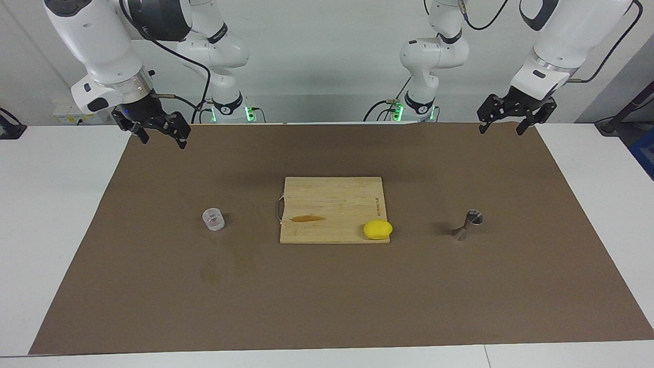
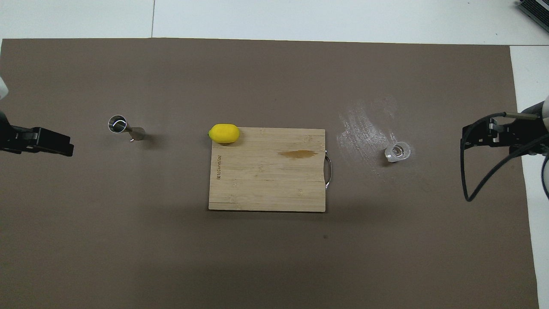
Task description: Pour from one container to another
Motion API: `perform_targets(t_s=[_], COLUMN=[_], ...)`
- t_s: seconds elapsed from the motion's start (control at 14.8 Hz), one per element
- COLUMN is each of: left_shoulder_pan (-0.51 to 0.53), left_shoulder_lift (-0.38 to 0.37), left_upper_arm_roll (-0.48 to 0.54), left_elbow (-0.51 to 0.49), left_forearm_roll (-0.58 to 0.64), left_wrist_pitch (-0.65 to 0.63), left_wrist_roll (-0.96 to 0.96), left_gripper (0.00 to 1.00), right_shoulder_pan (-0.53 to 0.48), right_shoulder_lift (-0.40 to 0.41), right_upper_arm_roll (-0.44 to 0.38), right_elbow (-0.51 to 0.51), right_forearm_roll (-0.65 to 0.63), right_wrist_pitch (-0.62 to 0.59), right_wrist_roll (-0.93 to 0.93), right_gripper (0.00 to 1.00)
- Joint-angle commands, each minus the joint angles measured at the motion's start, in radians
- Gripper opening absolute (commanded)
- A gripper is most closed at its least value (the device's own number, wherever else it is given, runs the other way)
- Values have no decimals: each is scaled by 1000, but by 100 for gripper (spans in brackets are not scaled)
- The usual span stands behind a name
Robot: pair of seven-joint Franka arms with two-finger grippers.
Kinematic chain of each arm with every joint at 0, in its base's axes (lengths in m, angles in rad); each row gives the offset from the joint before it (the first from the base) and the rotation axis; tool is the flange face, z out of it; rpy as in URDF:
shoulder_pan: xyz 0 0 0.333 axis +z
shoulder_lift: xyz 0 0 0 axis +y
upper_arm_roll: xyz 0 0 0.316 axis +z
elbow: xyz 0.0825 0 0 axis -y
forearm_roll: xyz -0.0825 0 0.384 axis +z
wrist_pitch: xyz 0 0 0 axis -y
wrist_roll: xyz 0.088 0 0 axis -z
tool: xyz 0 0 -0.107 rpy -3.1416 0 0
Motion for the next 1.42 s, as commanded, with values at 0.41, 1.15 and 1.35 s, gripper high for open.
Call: perform_targets(t_s=[0.41, 1.15, 1.35], left_shoulder_pan=[7, 39, 80], left_shoulder_lift=[-58, -67, -43], left_upper_arm_roll=[2, 3, 3], left_elbow=[-95, -302, -316], left_forearm_roll=[-11, -46, -117], left_wrist_pitch=[28, 247, 245], left_wrist_roll=[10, -198, -256], left_gripper=[100, 100, 100], right_shoulder_pan=[-9, -5, -11], right_shoulder_lift=[-29, -15, 11], right_upper_arm_roll=[6, 9, 9], right_elbow=[-20, -3, 36], right_forearm_roll=[18, 8, 1], right_wrist_pitch=[-21, 56, 42], right_wrist_roll=[-16, -14, -14], right_gripper=[100, 99, 98])
